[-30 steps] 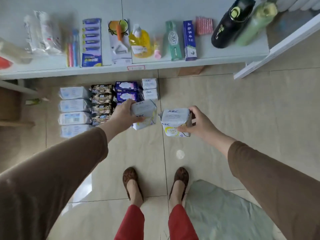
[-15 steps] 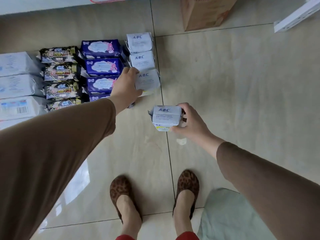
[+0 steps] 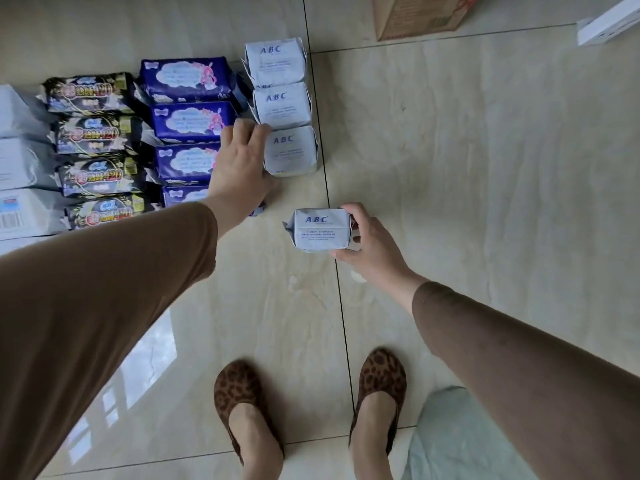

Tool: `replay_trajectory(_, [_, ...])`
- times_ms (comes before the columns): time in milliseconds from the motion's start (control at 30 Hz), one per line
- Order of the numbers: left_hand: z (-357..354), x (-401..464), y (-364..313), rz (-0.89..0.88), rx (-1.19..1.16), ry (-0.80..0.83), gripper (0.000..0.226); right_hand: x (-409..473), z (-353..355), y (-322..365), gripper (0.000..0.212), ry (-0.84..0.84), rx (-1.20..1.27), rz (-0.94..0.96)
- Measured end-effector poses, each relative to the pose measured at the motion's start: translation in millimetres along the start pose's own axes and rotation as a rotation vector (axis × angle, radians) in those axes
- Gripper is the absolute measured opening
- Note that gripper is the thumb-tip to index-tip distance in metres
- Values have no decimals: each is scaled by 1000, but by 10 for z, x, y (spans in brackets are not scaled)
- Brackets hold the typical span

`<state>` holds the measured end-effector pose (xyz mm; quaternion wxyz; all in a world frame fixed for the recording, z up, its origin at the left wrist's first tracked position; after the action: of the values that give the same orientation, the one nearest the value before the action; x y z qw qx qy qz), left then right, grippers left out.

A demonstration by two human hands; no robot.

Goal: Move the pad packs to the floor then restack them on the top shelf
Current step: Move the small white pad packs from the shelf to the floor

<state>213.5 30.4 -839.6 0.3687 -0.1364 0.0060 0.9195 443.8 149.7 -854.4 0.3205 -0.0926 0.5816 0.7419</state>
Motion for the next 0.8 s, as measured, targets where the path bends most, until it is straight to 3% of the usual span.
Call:
replay_trajectory(500, [-20, -825, 228, -21, -71, 20, 54, 793, -410, 0, 71, -99, -18, 8])
replay_trajectory(700, [35, -987, 194, 13, -65, 48, 54, 607, -351, 49, 86, -123, -76, -124])
replay_trajectory(800, [291, -1139, 132, 60, -37, 101, 54, 221, -202, 279, 79, -101, -104, -151])
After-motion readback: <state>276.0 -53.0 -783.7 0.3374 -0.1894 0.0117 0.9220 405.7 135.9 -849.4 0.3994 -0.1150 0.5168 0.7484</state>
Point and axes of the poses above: each hand's wrist, its own x-axis towards the middle knuckle, its own z-axis out of the back of the hand, y = z × x, the point moved 1 cm from there along x, towards the middle knuckle, and after that the axes turned 13 degrees about x, right-handed, at the moved point
